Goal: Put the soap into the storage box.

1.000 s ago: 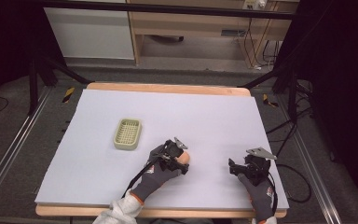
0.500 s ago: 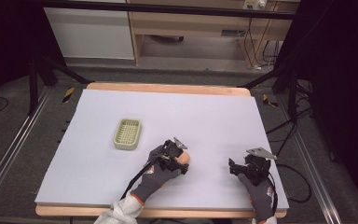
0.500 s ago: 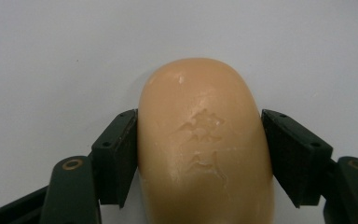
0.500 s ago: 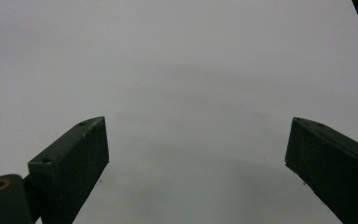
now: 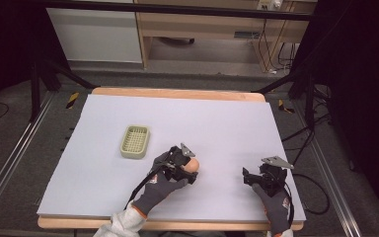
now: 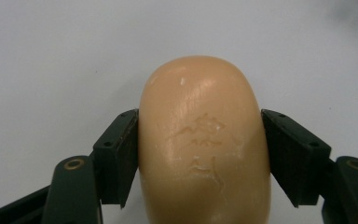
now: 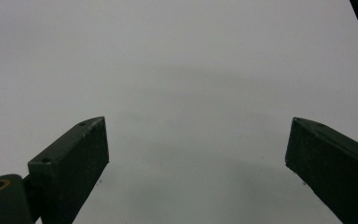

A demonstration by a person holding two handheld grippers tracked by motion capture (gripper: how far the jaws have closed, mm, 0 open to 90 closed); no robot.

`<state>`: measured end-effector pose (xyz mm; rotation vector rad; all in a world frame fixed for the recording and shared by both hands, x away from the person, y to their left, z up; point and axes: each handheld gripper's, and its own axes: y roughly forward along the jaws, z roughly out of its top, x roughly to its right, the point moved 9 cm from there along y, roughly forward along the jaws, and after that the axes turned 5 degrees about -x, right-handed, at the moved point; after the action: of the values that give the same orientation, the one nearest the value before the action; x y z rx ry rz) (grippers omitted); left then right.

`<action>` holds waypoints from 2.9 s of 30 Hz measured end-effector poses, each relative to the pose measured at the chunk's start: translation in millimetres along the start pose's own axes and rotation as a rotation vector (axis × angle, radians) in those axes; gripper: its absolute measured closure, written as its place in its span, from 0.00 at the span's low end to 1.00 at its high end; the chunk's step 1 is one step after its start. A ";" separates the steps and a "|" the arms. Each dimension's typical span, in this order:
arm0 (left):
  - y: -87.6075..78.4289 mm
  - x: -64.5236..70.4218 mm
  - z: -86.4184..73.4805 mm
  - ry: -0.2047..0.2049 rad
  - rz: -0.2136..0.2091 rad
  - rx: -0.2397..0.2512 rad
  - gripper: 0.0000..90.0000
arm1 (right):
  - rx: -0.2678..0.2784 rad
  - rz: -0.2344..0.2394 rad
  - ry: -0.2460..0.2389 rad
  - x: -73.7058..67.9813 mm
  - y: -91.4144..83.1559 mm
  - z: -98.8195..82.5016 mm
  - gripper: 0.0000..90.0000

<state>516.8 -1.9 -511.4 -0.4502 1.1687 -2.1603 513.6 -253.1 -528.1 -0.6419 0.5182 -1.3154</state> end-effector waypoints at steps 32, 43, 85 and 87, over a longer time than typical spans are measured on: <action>-44.6 -45.5 -32.6 -0.069 0.033 0.047 0.35 | -0.003 -0.003 0.003 -0.4 0.8 -0.5 0.07; -60.3 -67.9 -38.7 -0.116 0.060 0.063 0.35 | -0.004 0.000 -0.001 -1.7 0.5 -0.5 0.07; -94.8 -136.4 -34.0 -0.248 0.138 0.150 0.35 | 0.000 0.002 -0.008 -2.9 -0.4 -0.1 0.07; -94.8 -139.5 -33.8 -0.248 0.141 0.144 0.35 | -0.001 0.003 -0.009 -3.1 -0.3 -0.1 0.07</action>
<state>566.2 151.2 -450.6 -0.5376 0.8757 -1.9860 512.7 -250.2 -528.0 -0.6475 0.5116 -1.3091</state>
